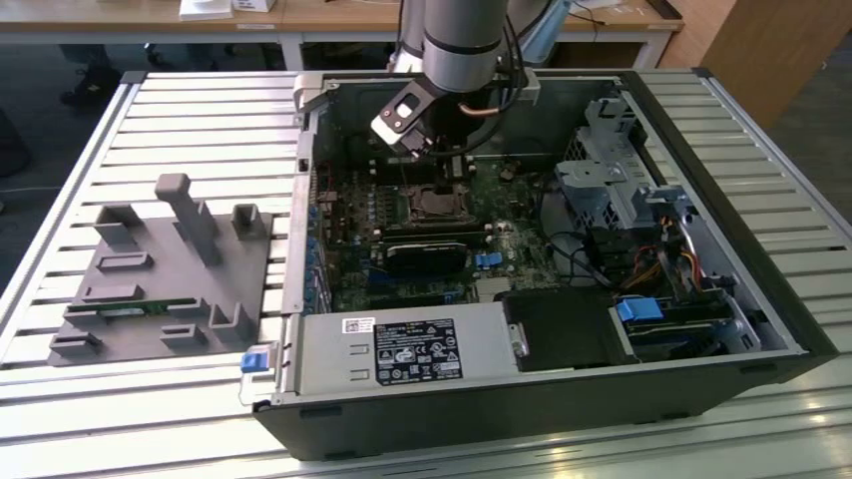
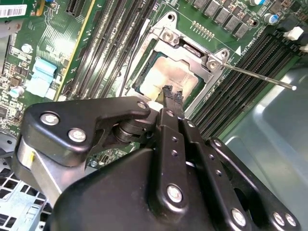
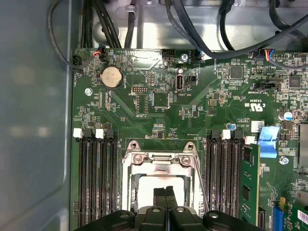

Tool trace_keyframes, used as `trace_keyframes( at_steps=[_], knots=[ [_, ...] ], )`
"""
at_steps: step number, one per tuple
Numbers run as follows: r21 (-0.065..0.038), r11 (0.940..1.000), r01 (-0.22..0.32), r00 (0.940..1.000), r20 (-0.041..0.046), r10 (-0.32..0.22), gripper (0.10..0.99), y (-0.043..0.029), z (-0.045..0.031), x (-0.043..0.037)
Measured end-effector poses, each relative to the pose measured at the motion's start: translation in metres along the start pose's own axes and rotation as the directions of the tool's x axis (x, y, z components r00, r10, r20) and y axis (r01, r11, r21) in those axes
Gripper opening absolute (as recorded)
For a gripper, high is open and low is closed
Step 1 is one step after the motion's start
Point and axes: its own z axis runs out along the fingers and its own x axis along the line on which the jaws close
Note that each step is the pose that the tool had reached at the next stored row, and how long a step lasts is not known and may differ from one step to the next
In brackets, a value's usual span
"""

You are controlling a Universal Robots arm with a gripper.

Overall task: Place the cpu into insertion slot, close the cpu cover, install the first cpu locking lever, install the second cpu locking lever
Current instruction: 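Install the first cpu locking lever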

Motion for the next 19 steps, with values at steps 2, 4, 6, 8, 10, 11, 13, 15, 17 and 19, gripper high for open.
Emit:
trace_keyframes(
  at_steps=[2, 4, 6, 8, 10, 11, 13, 15, 17, 19],
  knots=[
    [0.0, 1.0, 0.0, 1.0, 0.0, 0.0, 0.118, 0.0, -0.0019, 0.0],
    [0.0, 1.0, 0.0, 1.0, 0.0, 0.0, 0.118, 0.0, -0.0035, 0.0001],
    [0.0, 1.0, 0.0, 1.0, 0.0, 0.0, 0.118, 0.0, -0.005, 0.0001],
    [0.0, 1.0, 0.0, 1.0, 0.0, 0.0, 0.118, 0.0, -0.0065, 0.0002],
    [0.0, 1.0, 0.0, 1.0, 0.0, 0.0, 0.118, 0.0, -0.0079, 0.0002],
    [0.0, 1.0, 0.0, 1.0, 0.0, 0.0, 0.118, 0.0, -0.0084, 0.0002],
    [0.0, 1.0, 0.0, 1.0, 0.0, 0.0, 0.118, 0.0, -0.0095, 0.0002],
    [0.0, 1.0, 0.0, 1.0, 0.0, 0.0, 0.118, 0.0, -0.0106, 0.0003],
    [0.0, 1.0, 0.0, 1.0, -0.0001, 0.0, 0.118, 0.0, -0.0114, 0.0003],
    [0.0, 1.0, 0.0, 1.0, 0.0, 0.0, 0.118, 0.0, -0.0121, 0.0003]
  ],
)
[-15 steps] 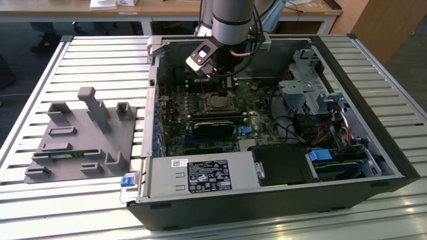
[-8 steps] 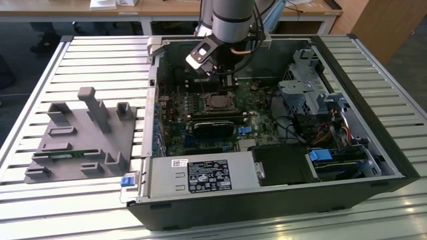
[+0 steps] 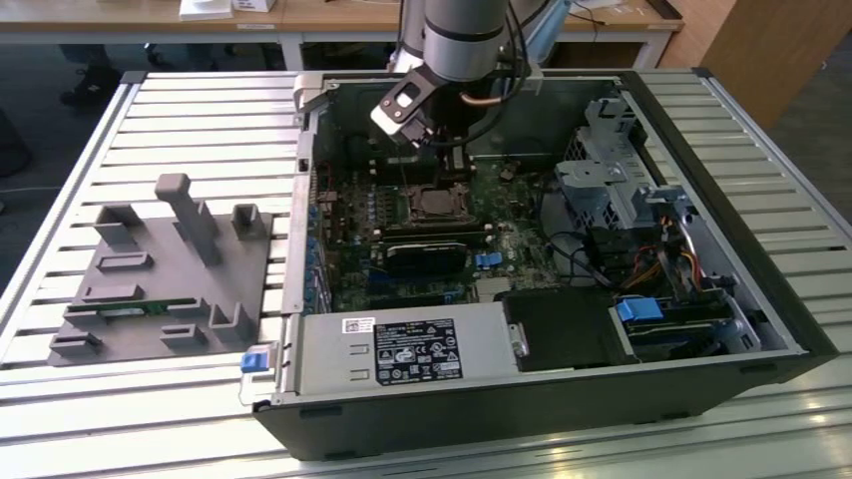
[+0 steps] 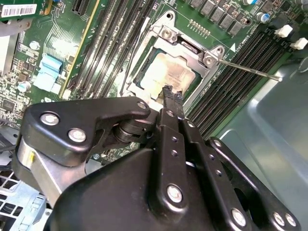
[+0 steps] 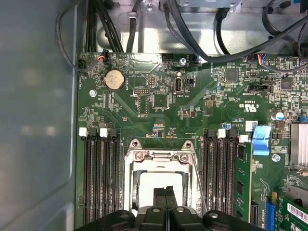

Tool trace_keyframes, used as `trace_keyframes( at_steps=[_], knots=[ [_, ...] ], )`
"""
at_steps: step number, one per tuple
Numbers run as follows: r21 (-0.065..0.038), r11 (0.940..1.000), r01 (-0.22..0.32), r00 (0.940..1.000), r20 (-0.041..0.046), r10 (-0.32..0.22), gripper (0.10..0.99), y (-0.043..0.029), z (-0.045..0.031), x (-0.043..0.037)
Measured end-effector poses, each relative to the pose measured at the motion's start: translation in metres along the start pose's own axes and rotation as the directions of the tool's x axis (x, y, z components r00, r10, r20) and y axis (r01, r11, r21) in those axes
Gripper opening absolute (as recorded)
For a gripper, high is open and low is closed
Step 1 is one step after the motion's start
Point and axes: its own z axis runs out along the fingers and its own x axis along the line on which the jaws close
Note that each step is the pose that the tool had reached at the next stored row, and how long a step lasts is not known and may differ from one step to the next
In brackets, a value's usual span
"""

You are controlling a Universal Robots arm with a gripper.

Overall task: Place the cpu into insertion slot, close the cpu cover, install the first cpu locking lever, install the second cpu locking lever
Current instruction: 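Install the first cpu locking lever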

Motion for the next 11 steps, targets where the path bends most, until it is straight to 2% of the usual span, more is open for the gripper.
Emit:
trace_keyframes(
  at_steps=[11],
  knots=[
    [0.0, 1.0, 0.0, 1.0, 0.0, 0.0, 0.118, 0.0, -0.0041, 0.0001]
  ],
)
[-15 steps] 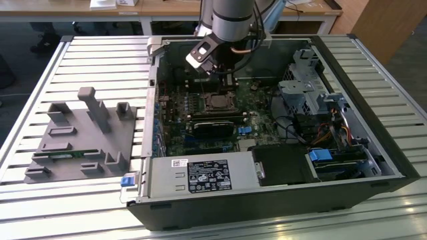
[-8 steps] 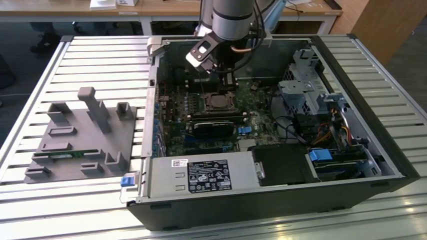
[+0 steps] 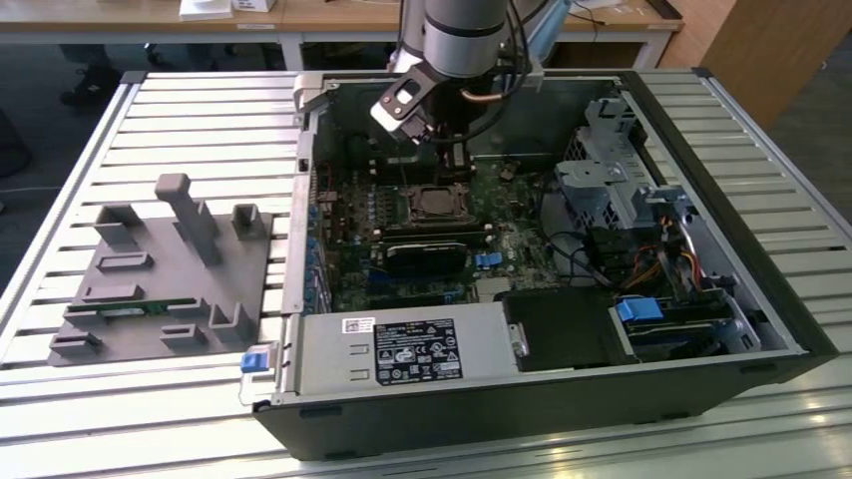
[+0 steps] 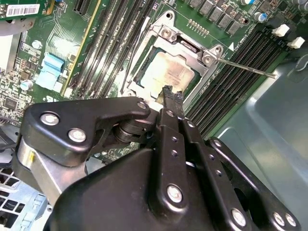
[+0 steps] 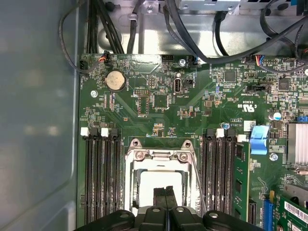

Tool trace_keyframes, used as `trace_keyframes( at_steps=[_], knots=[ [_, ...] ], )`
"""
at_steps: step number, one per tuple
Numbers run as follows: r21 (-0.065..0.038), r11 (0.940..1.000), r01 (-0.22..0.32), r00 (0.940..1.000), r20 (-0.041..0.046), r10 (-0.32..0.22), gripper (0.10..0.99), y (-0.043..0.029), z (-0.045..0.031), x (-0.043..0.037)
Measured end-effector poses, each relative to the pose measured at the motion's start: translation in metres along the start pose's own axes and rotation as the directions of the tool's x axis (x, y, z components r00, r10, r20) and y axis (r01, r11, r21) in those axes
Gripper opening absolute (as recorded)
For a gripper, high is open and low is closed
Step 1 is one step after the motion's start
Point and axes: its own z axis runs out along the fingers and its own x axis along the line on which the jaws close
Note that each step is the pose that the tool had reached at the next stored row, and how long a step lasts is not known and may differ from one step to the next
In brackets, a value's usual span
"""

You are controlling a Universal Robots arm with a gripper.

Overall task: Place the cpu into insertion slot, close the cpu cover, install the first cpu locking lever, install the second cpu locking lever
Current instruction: 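Install the first cpu locking lever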

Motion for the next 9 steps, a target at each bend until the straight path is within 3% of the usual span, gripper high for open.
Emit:
trace_keyframes(
  at_steps=[9],
  knots=[
    [0.0, 1.0, 0.0, 1.0, 0.0, 0.0, 0.118, 0.0, -0.0036, 0.0001]
  ],
)
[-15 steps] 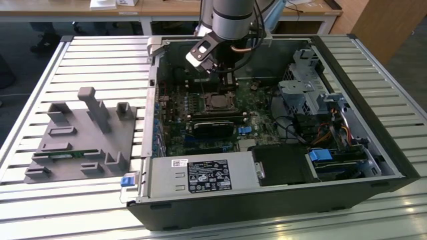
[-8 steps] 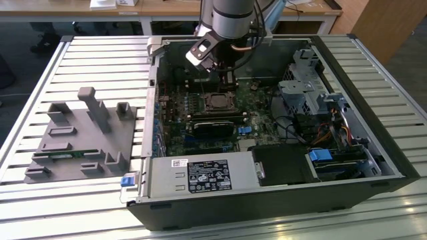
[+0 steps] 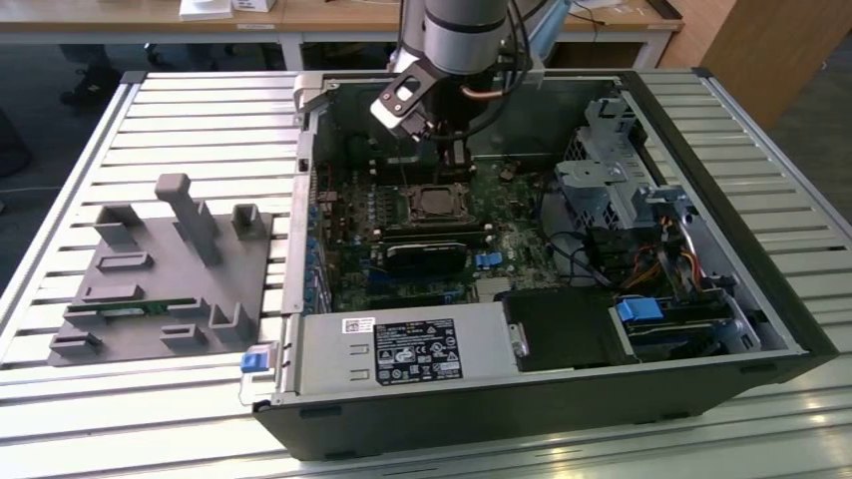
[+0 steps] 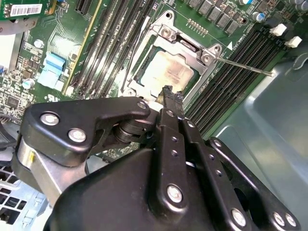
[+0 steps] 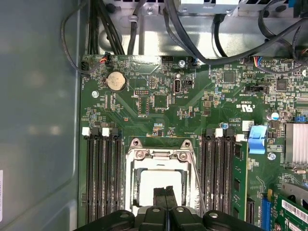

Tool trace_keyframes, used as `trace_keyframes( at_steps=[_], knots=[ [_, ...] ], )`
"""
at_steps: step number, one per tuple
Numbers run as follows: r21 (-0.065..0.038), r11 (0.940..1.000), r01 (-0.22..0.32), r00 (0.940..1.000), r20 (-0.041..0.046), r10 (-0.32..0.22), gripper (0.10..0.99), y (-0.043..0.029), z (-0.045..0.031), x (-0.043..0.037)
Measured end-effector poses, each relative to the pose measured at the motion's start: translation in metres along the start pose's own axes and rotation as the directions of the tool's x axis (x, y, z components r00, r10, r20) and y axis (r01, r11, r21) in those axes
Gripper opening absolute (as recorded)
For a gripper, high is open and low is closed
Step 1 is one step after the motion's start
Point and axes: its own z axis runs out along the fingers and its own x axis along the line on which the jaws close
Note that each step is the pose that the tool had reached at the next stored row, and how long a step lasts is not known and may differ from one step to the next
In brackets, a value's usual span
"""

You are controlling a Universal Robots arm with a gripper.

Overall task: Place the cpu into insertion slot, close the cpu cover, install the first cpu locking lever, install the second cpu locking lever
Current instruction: 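Install the first cpu locking lever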

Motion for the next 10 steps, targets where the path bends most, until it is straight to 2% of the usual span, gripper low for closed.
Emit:
trace_keyframes(
  at_steps=[10],
  knots=[
    [0.0, 1.0, 0.0, 1.0, 0.0001, 0.0, 0.118, 0.0, -0.0034, 0.0001]
  ],
)
